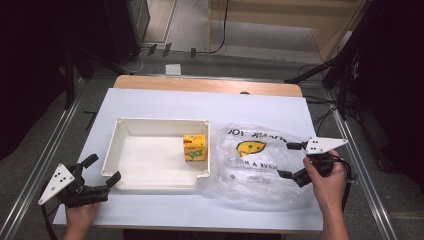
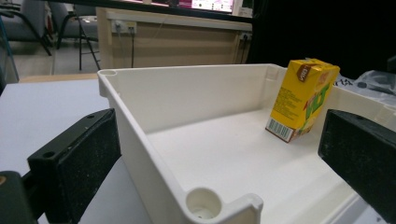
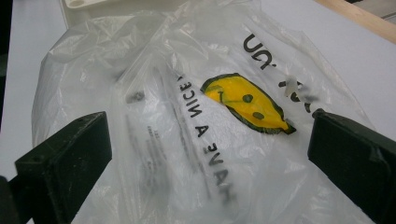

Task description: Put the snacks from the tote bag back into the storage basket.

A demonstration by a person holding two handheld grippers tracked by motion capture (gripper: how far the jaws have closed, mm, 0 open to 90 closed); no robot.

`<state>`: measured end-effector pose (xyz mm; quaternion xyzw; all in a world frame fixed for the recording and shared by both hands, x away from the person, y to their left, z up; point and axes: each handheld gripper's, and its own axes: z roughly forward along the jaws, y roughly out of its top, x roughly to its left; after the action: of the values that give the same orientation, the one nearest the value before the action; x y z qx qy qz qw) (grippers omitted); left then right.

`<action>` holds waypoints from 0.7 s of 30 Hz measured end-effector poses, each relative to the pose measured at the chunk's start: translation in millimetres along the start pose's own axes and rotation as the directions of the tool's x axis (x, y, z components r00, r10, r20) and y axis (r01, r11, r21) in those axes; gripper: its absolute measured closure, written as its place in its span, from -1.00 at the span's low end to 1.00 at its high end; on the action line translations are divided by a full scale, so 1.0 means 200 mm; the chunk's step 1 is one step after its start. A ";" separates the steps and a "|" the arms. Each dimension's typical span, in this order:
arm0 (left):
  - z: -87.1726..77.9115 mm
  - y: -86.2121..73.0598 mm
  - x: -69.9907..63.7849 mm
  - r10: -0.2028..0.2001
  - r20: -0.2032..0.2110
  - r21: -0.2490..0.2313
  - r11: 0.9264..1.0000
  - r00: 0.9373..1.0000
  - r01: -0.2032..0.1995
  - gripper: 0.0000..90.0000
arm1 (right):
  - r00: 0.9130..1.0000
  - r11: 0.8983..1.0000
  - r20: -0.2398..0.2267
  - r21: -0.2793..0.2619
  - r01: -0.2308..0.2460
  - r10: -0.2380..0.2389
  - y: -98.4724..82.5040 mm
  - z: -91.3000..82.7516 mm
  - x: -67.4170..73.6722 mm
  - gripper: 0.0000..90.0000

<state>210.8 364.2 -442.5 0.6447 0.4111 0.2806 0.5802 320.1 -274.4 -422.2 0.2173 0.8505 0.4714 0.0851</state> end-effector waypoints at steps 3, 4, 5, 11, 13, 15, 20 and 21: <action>-0.01 0.00 0.03 -0.044 0.000 -0.019 0.999 0.999 0.044 -1.00 | 1.000 0.999 0.003 -0.035 -0.005 0.005 -0.04 -0.02 0.00 -1.00; -0.02 0.00 0.04 -0.056 0.003 -0.027 0.998 0.998 0.056 -1.00 | 1.000 0.999 0.004 -0.052 -0.011 0.012 -0.05 -0.03 0.00 -1.00; -0.03 0.00 0.04 -0.065 0.007 -0.035 0.997 0.998 0.065 -1.00 | 1.000 0.998 0.005 -0.066 -0.015 0.015 -0.07 -0.03 0.00 -1.00; -0.02 0.00 0.03 -0.048 -0.002 -0.025 0.999 0.999 0.048 -1.00 | 0.999 0.993 0.020 -0.113 -0.034 0.036 -0.15 -0.07 -0.01 -1.00; -0.02 0.00 0.02 -0.047 -0.004 -0.025 0.999 0.999 0.047 -1.00 | 0.998 0.989 0.037 -0.138 -0.045 0.050 -0.19 -0.09 -0.01 -1.00; -0.02 0.00 0.02 -0.043 -0.007 -0.027 0.999 0.999 0.042 -1.00 | 0.996 0.985 0.035 -0.160 -0.069 0.076 -0.22 -0.11 -0.01 -1.00; -0.03 0.00 0.02 -0.044 -0.020 -0.047 0.998 0.999 0.043 -1.00 | 0.993 0.976 0.063 -0.196 -0.089 0.103 -0.28 -0.14 -0.01 -1.00; -0.04 0.00 0.02 -0.043 -0.025 -0.051 0.998 0.999 0.042 -1.00 | 0.991 0.975 0.071 -0.200 -0.093 0.110 -0.29 -0.15 -0.01 -1.00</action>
<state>206.8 371.3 -442.4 0.6173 0.4251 0.2869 0.5966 295.1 -324.1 -454.9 0.2699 0.7833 0.5477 0.1164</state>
